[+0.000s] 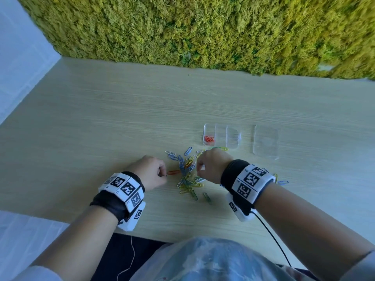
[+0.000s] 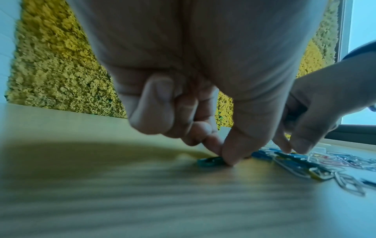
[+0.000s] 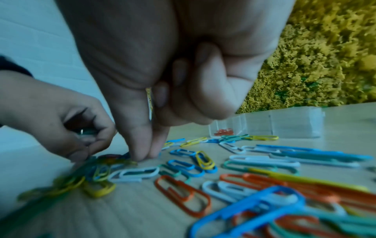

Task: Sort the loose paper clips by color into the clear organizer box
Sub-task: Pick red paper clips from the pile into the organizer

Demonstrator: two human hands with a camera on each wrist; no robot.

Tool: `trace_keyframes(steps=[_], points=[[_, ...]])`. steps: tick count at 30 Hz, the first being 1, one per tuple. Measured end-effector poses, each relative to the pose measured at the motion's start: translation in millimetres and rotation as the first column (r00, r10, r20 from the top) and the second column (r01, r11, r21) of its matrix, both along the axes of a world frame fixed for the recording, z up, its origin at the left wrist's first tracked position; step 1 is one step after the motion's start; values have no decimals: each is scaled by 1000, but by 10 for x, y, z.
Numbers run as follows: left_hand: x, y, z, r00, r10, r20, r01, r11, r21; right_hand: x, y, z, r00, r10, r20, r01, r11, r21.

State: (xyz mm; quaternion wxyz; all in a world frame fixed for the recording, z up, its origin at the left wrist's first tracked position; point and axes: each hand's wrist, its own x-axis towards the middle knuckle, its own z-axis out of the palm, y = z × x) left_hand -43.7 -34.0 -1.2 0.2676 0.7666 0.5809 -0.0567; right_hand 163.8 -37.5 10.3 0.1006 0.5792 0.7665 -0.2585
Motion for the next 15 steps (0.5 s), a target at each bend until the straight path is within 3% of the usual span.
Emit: trace_keyframes(steps=[9,15], points=[[-36,-18,10,1000,9,-11,-7,991,132,-58,-24,-11,983,85,161,-92,995,37],[-12,-18,22,999,52,-7,-51,995,80,-46,-56,38,977,108,183,-111,994,5]])
